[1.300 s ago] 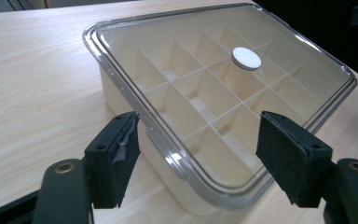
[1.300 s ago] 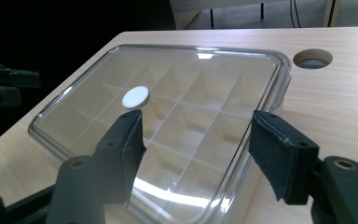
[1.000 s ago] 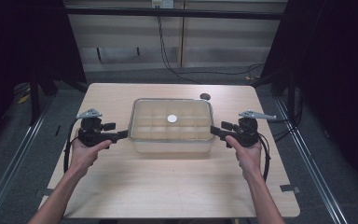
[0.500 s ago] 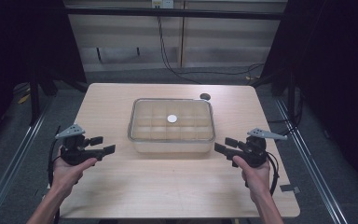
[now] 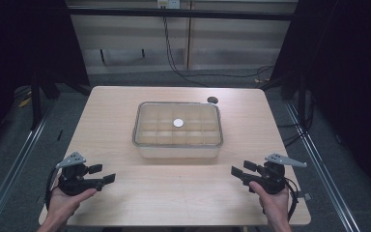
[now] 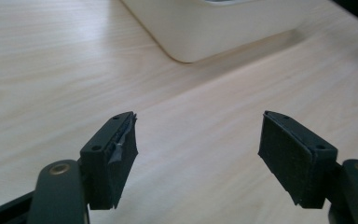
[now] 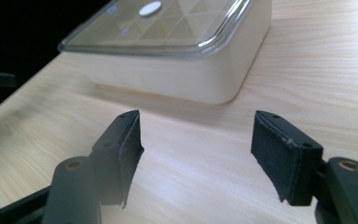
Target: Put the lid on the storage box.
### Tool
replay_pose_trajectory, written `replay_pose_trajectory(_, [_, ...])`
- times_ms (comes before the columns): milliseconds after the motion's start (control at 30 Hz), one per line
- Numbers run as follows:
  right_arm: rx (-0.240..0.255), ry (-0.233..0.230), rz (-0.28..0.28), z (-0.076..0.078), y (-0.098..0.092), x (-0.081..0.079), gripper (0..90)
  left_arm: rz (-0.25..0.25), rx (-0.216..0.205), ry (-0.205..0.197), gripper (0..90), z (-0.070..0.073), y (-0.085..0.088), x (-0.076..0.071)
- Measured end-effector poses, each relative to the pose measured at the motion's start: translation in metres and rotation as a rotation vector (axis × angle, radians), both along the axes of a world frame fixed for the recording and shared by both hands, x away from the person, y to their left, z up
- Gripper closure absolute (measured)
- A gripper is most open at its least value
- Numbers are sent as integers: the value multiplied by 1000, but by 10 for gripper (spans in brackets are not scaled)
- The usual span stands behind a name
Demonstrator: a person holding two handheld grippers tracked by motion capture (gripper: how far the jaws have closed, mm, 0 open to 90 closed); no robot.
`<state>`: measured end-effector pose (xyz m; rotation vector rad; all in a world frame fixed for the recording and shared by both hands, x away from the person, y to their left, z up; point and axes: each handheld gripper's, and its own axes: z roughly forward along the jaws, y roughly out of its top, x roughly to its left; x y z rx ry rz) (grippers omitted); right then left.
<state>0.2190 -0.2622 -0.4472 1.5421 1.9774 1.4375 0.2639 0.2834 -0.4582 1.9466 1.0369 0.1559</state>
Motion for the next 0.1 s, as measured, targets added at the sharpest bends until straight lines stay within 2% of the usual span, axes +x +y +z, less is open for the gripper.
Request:
replay_pose_trajectory(67, [-17,-12,-7,-1,-1,-4,306,-6,39,-13,276,-4,-2,-4])
replay_pose_trajectory(100, [-28,-12,-7,-3,-2,-6,294,-12,46,-7,275,-5,-3,-3])
